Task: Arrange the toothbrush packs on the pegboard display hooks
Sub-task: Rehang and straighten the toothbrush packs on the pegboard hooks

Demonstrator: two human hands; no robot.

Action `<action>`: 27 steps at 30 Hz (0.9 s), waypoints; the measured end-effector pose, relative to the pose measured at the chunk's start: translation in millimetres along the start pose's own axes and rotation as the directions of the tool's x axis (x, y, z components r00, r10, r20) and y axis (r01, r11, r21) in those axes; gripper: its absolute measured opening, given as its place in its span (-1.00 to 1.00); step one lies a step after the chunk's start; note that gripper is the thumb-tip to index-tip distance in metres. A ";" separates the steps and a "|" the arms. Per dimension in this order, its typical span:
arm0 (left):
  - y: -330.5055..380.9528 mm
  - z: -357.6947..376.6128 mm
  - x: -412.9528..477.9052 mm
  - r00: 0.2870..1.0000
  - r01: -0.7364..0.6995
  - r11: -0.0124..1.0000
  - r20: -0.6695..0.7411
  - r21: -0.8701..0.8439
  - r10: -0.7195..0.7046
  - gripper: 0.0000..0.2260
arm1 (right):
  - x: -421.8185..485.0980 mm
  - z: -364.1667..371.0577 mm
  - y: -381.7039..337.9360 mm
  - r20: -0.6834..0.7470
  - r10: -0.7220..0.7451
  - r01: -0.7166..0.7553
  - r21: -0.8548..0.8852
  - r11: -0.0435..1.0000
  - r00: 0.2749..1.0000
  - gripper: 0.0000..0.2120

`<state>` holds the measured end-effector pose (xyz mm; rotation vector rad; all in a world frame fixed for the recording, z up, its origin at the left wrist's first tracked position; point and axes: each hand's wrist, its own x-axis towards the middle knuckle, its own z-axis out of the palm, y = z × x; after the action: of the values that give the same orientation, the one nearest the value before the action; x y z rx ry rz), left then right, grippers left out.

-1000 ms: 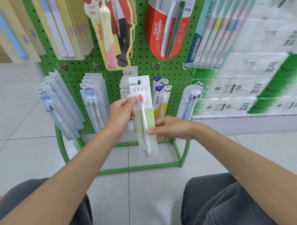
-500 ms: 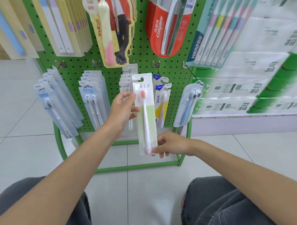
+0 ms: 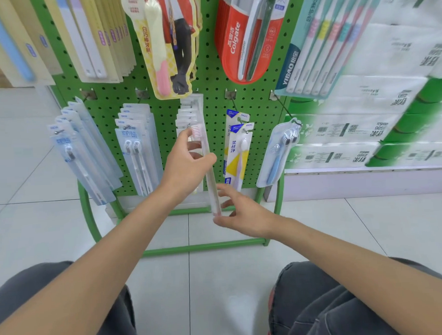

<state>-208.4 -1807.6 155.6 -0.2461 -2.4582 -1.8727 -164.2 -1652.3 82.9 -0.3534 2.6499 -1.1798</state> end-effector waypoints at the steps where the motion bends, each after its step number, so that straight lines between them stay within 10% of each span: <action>1: 1.3 -0.9 -0.6 1.000 0.004 1.000 0.005 -0.013 -0.004 -0.38 | 1.1 -2.4 1.0 0.012 0.043 -0.044 0.061 0.997 0.999 -0.29; 4: 2.0 -3.3 -0.5 0.999 0.007 0.996 0.032 -0.088 -0.004 -0.54 | 6.4 -10.9 5.3 -0.028 0.076 -0.070 0.165 0.984 0.997 -0.28; 10: -2.3 -2.9 0.5 0.990 -0.038 0.995 0.132 -0.095 0.050 -0.67 | 8.2 -9.8 2.2 -0.024 0.061 -0.057 0.142 0.988 0.998 -0.95; 27: -12.4 3.4 4.0 0.968 0.097 0.991 0.240 -0.092 -0.073 -0.72 | 29.7 -80.2 -51.4 -0.511 0.109 0.102 0.369 0.924 0.853 -0.90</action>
<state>-214.1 -1807.1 143.4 -0.3956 -2.5595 -2.1242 -209.3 -1638.8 170.9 0.0632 2.7237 -1.9943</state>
